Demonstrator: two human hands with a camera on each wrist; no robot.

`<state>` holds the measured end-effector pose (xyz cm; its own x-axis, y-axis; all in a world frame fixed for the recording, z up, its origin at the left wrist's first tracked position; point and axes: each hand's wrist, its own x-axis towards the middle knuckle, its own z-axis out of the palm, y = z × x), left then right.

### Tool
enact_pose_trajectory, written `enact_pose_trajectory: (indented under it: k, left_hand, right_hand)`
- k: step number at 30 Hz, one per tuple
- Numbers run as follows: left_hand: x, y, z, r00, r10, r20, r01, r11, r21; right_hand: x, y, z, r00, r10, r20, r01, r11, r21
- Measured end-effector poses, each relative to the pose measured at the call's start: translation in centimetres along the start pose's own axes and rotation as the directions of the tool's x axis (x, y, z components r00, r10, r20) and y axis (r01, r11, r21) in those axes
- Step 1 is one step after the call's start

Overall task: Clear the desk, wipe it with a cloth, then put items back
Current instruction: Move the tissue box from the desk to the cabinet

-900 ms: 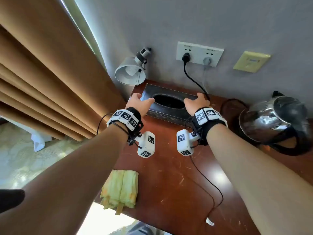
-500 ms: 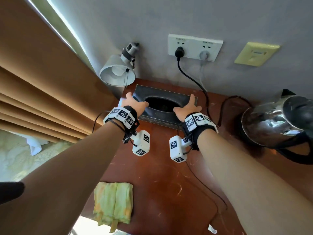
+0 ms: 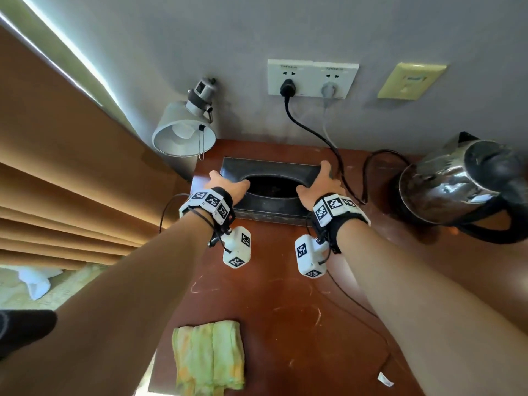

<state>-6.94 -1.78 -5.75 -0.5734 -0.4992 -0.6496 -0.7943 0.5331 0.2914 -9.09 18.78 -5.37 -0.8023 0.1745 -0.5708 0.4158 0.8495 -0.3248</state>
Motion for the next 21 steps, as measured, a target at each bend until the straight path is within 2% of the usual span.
enact_pose_trajectory:
  k: [8, 14, 21]
  left_hand:
    - [-2.9, 2.2, 2.0, 0.987, 0.109, 0.122, -0.094, 0.989, -0.116]
    - [-7.1, 5.1, 5.1, 0.950, 0.259, 0.173, -0.257, 0.966, -0.032]
    - [-15.1, 9.6, 11.5, 0.891, 0.379, 0.249, -0.415, 0.903, 0.109]
  right_hand:
    - [-3.3, 4.3, -4.4, 0.995, 0.047, -0.084, -0.045, 0.999, 0.024]
    - [-7.0, 10.7, -7.8, 0.980, 0.124, -0.156, -0.109, 0.989, 0.101]
    - [-11.7, 21.7, -11.7, 0.961, 0.220, -0.168, -0.181, 0.959, 0.217]
